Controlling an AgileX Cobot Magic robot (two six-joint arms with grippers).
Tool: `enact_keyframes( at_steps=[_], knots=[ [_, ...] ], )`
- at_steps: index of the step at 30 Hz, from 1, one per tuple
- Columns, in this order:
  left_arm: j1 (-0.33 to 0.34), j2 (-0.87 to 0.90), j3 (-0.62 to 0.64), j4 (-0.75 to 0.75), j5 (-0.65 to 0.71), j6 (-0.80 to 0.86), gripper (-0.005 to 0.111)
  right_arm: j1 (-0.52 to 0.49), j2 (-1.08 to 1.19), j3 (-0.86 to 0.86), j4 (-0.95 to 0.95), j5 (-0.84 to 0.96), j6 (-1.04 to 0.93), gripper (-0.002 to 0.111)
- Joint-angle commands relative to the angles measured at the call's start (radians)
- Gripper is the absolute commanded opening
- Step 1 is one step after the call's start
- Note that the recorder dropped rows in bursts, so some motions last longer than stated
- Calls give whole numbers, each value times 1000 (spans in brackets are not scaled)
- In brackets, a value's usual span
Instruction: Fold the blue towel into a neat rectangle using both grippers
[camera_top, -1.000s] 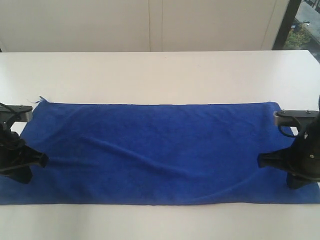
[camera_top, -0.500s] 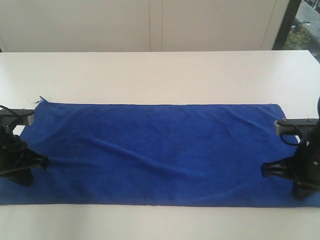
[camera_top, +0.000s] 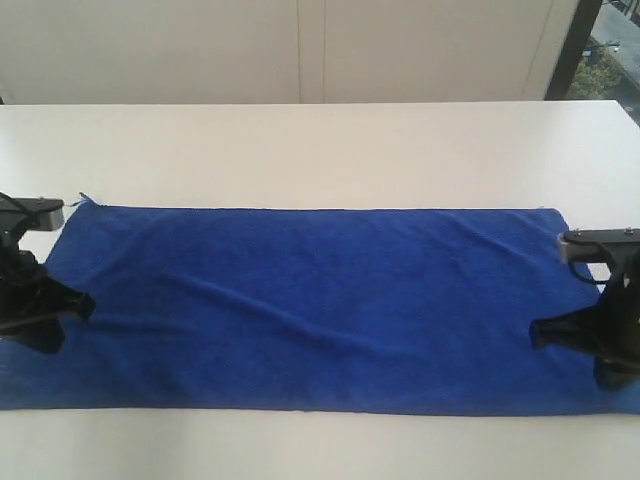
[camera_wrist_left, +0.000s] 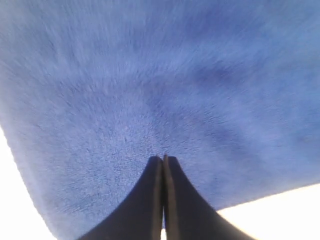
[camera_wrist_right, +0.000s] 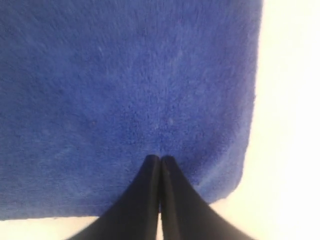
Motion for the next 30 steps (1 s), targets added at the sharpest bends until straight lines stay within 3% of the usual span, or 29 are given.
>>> enact_keyframes(
  at_steps=[1,16,23,30],
  knots=[
    [-7,-118,-11,-7,60,4,0,-7,-122,-2,-7,-15,5,0],
    [-7,-590,16,23,202,-11,0,-7,-499,-1,-11,-87,-60,0],
    [-7,-787,39,23,273,-26,0,-7,-476,-1,-11,-59,-60,0],
    [-7,-848,39,23,275,-26,0,-39,-340,-34,-19,-65,-60,0]
  ],
)
